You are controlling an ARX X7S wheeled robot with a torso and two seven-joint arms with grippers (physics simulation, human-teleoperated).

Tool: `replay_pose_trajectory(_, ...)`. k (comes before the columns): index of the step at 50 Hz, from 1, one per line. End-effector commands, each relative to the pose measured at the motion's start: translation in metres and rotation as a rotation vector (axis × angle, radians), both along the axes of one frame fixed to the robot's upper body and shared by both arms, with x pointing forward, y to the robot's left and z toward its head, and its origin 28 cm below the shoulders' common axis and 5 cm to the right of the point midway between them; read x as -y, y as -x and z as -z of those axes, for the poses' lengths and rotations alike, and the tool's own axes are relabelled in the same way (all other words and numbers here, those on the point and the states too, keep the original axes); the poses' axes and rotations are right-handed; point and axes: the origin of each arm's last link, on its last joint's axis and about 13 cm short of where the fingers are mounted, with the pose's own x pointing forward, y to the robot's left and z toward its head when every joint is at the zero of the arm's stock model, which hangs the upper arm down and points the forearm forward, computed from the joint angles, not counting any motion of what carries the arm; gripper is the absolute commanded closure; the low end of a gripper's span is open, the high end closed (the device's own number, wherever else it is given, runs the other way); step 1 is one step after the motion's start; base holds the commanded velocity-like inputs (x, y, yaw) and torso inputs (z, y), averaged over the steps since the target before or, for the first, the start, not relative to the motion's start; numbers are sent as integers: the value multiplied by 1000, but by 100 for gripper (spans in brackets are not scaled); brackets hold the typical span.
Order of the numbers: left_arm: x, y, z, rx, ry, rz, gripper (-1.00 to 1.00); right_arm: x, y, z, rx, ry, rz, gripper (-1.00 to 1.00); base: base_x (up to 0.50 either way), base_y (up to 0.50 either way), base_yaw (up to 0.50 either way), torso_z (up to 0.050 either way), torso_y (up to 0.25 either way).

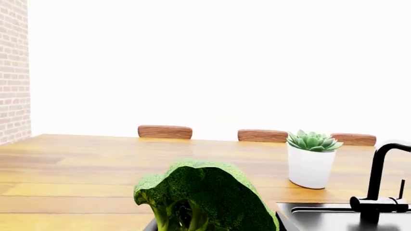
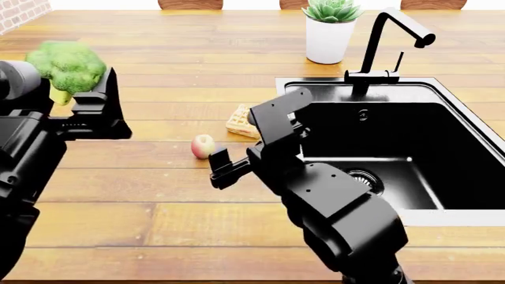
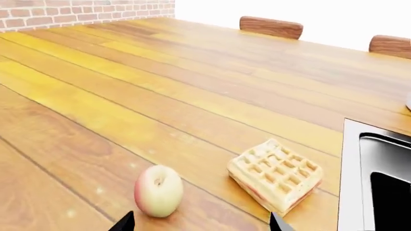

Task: Pick up the fruits and vegetables and place them in the sink. Turn on the sink faucet to wash them. Then turn the sink off and put them in the tray.

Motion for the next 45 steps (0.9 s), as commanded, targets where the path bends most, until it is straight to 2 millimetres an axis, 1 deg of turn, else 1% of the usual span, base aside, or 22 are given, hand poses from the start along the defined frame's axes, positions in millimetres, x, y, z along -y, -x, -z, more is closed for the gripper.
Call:
replay_pose_trajectory(1,-3,2,0,12,13,-21,100,-32,-21,18,-89,-42,-68,-100,0,0,0,0,0)
replay_pose_trajectory(8,-4,4,2,7,12,-22,100,-39,-25,23,-102,-61,-74,-100,0,0,0,0,0)
replay_pose_trajectory(16,-4,2,2,2,13,-20,100,-43,-46,22,-99,-18,-37,-100,0,0,0,0,0)
replay_pose_trajectory(26,-6,3,2,4,17,-23,100,-51,-64,31,-117,25,-19,-100,0,0,0,0,0)
replay_pose_trajectory(30,-6,5,2,8,13,-21,100,-54,-66,36,-127,35,-16,-100,0,0,0,0,0)
replay_pose_trajectory(35,-6,6,2,17,4,-26,100,-54,-67,37,-137,22,-21,-100,0,0,0,0,0)
replay_pose_trajectory(45,-9,7,4,10,10,-27,100,-46,-72,44,-166,34,18,-100,0,0,0,0,0)
